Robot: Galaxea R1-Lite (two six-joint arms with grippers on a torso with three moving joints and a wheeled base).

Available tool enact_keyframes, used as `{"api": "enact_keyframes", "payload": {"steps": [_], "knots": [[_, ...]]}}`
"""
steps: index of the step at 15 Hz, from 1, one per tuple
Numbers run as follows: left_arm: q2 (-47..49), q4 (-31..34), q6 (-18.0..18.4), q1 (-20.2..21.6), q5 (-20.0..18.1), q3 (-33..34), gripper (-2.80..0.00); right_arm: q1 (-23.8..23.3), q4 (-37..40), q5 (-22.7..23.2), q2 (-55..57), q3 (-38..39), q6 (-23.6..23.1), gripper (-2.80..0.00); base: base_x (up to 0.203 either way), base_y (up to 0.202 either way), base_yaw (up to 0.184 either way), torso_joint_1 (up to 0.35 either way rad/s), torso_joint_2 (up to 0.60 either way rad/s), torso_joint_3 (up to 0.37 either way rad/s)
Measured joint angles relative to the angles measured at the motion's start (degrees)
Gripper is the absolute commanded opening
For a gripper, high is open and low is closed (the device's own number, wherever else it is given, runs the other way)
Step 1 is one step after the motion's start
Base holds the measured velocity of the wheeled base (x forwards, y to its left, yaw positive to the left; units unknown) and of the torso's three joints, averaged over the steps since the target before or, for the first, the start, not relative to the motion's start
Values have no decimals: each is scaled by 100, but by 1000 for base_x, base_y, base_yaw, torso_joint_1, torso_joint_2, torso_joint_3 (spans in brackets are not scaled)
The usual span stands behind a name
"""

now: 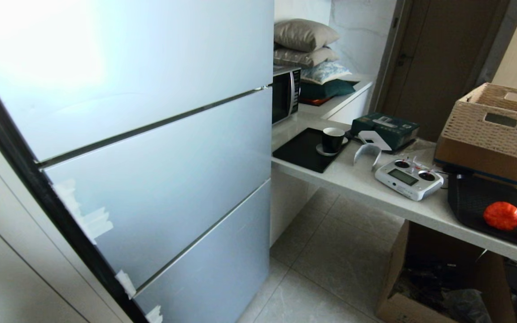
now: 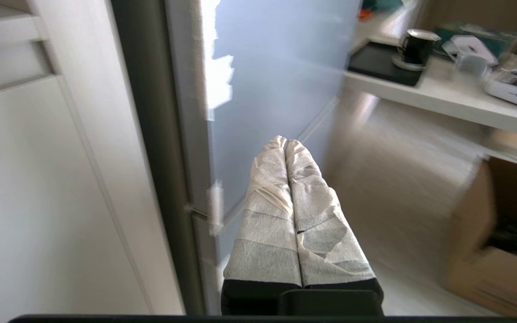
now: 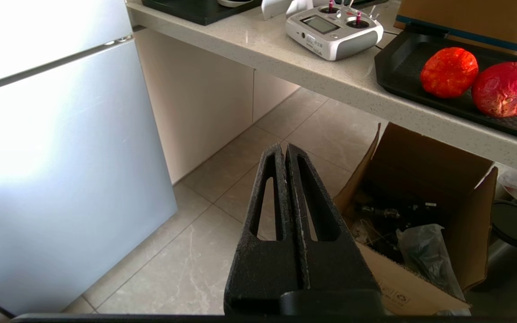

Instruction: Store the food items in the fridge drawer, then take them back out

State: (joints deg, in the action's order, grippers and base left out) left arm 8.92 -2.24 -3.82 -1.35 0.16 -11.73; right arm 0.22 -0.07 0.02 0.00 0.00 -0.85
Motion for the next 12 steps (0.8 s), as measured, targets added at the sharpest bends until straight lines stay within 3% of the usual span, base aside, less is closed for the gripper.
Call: {"api": "enact_keyframes", "payload": {"steps": [4, 8, 10, 12], "knots": [[1937, -622, -262, -169, 454, -407, -280, 0, 0, -12, 0, 0, 78, -280, 0, 0, 0, 0, 0, 0], [4076, -2363, -351, -172, 722, -602, -280, 0, 0, -12, 0, 0, 67, -280, 0, 0, 0, 0, 0, 0], [4830, -3302, -364, 86, 780, -678, -280, -1, 0, -10, 0, 0, 63, -280, 0, 0, 0, 0, 0, 0], [5214, -3637, -322, 441, 797, -744, -280, -1, 0, -10, 0, 0, 41, -280, 0, 0, 0, 0, 0, 0]]}}
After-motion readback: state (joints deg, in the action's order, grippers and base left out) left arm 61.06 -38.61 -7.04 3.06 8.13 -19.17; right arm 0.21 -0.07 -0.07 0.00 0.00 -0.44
